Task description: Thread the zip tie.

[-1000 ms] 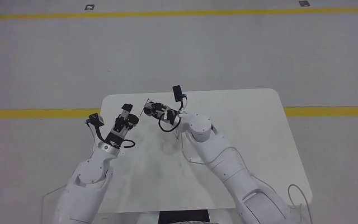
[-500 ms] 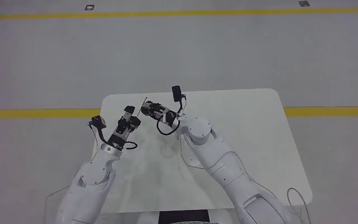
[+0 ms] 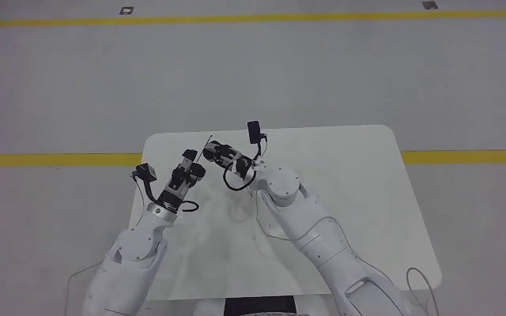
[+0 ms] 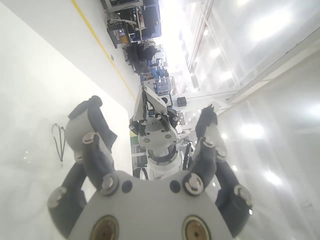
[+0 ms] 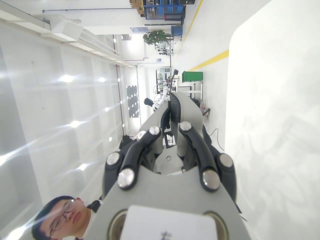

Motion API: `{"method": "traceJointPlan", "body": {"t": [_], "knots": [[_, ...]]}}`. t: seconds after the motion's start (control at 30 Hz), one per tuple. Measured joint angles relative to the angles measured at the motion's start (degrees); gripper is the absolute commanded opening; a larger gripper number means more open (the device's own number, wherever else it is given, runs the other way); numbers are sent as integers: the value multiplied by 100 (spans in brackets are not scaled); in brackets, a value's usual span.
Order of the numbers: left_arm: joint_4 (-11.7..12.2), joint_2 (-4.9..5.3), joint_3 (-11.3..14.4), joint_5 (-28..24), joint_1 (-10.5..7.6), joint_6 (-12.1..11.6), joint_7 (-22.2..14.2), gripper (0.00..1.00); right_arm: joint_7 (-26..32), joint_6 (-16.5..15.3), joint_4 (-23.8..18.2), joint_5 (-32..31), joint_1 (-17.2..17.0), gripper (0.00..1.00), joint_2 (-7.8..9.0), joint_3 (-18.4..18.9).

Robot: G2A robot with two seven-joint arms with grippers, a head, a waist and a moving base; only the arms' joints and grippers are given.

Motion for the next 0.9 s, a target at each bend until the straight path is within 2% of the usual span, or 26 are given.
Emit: {"method": "traceJointPlan", "body": {"t": [0.2,0.3,0.6,0.67,0.8,0.9], "knots": [[101,-17,36,8,-57,0,15,23,10,-8,28,-38,23,0,19,-30],[124,-23,54,8,-78,0,6,27,13,-25,27,-53,28,0,28,-47],[137,-45,157,3,-121,0,-80,25,17,-121,30,-1,24,0,52,-65],[128,-48,168,-9,-119,0,-106,24,14,-129,39,12,22,0,58,-66],[124,-52,166,-24,-115,0,-139,14,19,-133,48,32,23,0,69,-73],[121,-57,162,-35,-111,0,-139,13,8,-139,49,42,21,0,77,-74]]}}
